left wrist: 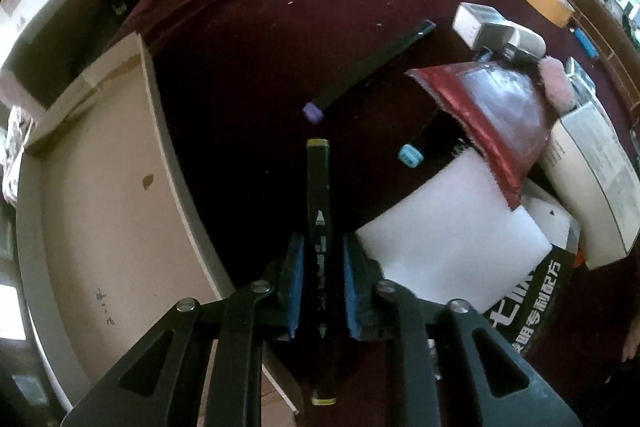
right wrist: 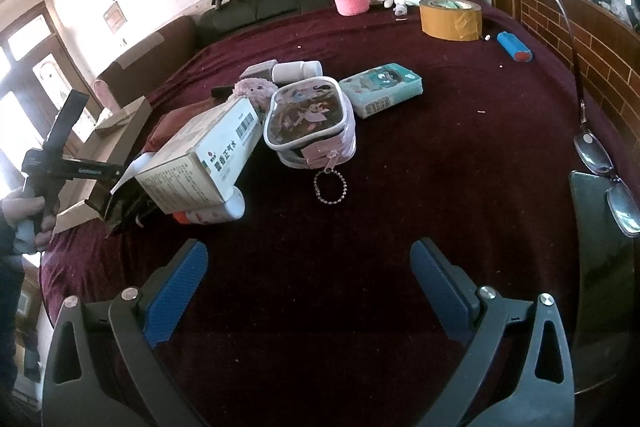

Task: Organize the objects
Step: 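Grasp the black marker with the left tool, then lift the marker with the left tool while the right tool grasps the white medicine box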

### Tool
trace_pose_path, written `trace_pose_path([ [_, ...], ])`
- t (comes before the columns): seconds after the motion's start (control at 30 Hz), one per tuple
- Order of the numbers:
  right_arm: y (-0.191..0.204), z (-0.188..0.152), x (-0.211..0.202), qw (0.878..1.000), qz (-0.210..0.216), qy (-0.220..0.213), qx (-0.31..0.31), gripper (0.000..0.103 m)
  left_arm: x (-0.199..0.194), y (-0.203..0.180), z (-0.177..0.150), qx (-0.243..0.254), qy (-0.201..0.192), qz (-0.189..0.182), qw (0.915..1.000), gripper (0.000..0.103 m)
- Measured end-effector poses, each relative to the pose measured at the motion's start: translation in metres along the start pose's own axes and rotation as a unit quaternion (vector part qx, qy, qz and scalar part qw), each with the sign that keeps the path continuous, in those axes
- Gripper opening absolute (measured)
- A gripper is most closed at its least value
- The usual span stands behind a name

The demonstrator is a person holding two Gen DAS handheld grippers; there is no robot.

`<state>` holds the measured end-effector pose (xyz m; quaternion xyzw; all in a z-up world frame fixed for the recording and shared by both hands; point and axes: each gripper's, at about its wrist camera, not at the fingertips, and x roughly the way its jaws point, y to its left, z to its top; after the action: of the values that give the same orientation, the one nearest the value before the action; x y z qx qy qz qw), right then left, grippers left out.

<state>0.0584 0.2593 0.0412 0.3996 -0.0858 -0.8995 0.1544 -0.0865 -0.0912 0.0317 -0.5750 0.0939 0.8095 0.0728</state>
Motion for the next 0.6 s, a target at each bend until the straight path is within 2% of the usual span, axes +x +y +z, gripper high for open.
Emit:
trace_pose_path([
  [0.13, 0.001, -0.001, 0.0, 1.0, -0.003, 0.0, -0.003, 0.102, -0.006, -0.008, -0.015, -0.007, -0.018, -0.004, 0.9998, 0.012],
  [0.17, 0.001, -0.001, 0.0, 1.0, -0.003, 0.0, -0.003, 0.102, -0.01, -0.015, -0.024, -0.004, -0.023, -0.014, 0.9996, 0.012],
  [0.23, 0.0, -0.001, -0.001, 1.0, -0.002, -0.002, -0.001, 0.102, -0.018, -0.029, -0.043, 0.002, -0.04, -0.008, 0.9992, 0.012],
  [0.37, 0.005, 0.001, -0.002, 1.0, -0.011, 0.002, -0.008, 0.102, -0.03, -0.038, -0.079, -0.022, -0.068, -0.014, 0.9974, 0.012],
  [0.47, 0.023, 0.015, -0.013, 1.0, 0.009, -0.005, -0.024, 0.102, -0.031, -0.038, -0.09, -0.046, -0.088, -0.015, 0.9949, 0.012],
  [0.6, 0.061, 0.045, -0.025, 0.997, 0.028, -0.023, -0.067, 0.102, -0.029, -0.036, -0.088, -0.051, -0.092, -0.017, 0.9943, 0.012],
])
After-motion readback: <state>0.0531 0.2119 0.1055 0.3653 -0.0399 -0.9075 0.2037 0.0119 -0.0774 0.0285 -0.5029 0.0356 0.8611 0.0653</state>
